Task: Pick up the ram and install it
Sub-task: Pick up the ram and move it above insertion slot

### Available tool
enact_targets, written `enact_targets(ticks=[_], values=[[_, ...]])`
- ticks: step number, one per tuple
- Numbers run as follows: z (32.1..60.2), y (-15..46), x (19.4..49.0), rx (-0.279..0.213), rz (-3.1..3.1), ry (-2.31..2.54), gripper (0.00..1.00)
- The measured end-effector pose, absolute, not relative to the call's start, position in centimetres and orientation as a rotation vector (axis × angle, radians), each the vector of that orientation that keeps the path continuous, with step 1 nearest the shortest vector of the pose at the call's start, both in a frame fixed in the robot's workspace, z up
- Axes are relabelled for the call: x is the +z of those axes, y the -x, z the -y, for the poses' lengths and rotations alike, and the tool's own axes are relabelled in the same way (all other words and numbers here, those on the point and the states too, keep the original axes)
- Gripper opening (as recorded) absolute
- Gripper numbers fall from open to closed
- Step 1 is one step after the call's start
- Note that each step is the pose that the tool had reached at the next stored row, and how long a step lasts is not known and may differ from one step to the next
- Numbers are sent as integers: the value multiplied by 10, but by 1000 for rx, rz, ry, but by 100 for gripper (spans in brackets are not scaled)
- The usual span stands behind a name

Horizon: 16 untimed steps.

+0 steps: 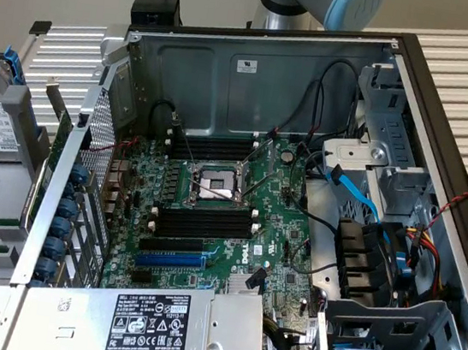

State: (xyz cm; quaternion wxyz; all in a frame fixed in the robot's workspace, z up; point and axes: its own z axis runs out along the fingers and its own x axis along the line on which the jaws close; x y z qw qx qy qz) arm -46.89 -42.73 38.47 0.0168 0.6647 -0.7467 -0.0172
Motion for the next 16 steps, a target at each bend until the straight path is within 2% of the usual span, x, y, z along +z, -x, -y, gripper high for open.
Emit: enact_targets(ticks=[16], values=[[427, 469, 385, -45, 1993, -2378, 11]])
